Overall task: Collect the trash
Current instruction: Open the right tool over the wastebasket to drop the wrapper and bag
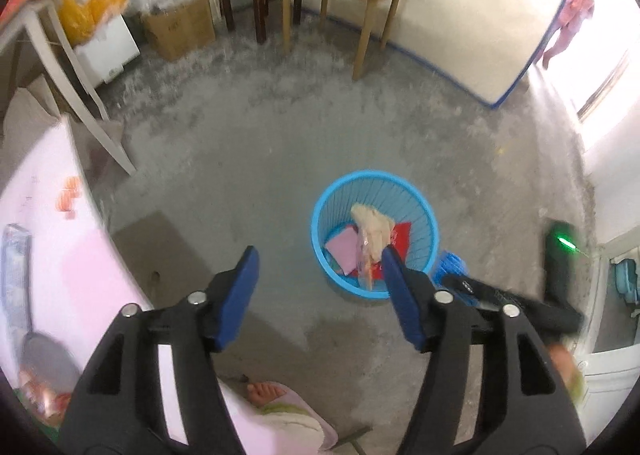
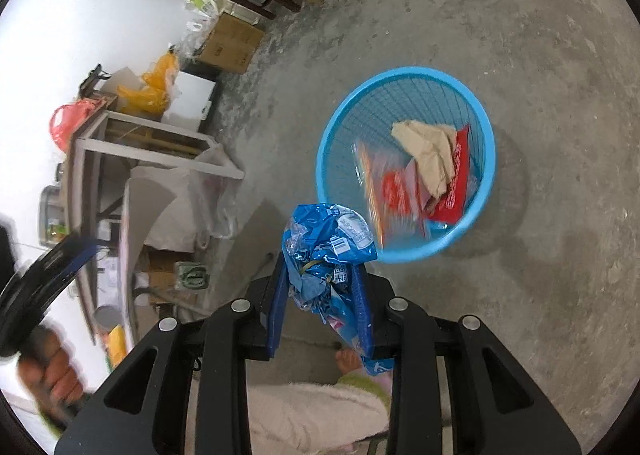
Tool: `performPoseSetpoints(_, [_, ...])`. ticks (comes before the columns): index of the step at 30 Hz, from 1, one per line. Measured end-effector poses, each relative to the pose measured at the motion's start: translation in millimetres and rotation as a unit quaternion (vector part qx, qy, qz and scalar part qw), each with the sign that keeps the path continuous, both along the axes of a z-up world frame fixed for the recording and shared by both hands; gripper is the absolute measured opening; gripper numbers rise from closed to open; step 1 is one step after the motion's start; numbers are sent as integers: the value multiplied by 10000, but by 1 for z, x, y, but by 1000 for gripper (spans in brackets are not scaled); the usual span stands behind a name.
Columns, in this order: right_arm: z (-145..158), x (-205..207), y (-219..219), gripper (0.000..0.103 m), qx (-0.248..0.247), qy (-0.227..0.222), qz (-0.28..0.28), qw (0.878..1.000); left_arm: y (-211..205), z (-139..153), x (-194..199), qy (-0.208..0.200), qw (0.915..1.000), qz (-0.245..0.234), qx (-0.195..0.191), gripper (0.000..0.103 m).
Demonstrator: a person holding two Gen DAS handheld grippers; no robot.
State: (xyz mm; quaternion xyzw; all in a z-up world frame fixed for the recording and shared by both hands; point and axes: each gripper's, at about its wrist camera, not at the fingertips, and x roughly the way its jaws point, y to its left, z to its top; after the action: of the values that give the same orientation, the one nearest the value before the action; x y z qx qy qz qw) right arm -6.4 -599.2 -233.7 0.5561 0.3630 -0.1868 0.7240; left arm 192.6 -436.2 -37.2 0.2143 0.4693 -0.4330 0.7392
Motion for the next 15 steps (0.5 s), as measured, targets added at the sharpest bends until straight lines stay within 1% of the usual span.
performPoseSetpoints(2, [-10, 16, -11, 29, -8, 145, -10, 9999, 31, 22, -2, -127, 9996, 113, -223, 65])
performPoseSetpoints(5, [-27, 39, -21, 29, 19, 354, 44, 9994, 72, 41, -6, -231, 9984, 306, -408, 66])
performPoseSetpoints(8, [-47, 60, -26, 29, 101, 578, 109, 9982, 115, 52, -10, -276, 9970, 505, -518, 68])
performPoseSetpoints(12, [-91, 98, -30, 32, 418, 1024, 216, 9936, 165, 60, -16, -366, 9935, 858, -658, 70])
performPoseSetpoints(13, [-100, 106, -30, 40, 484, 1109, 277, 9923, 177, 60, -17, -367, 9924, 953, -687, 71])
performPoseSetpoints(14, [-107, 113, -30, 51, 511, 1230, 319, 9906, 190, 59, -18, -363, 9911, 1071, -696, 71])
performPoseSetpoints(15, [-110, 115, -30, 54, 493, 1310, 305, 9897, 195, 57, -20, -358, 9904, 1130, -704, 71])
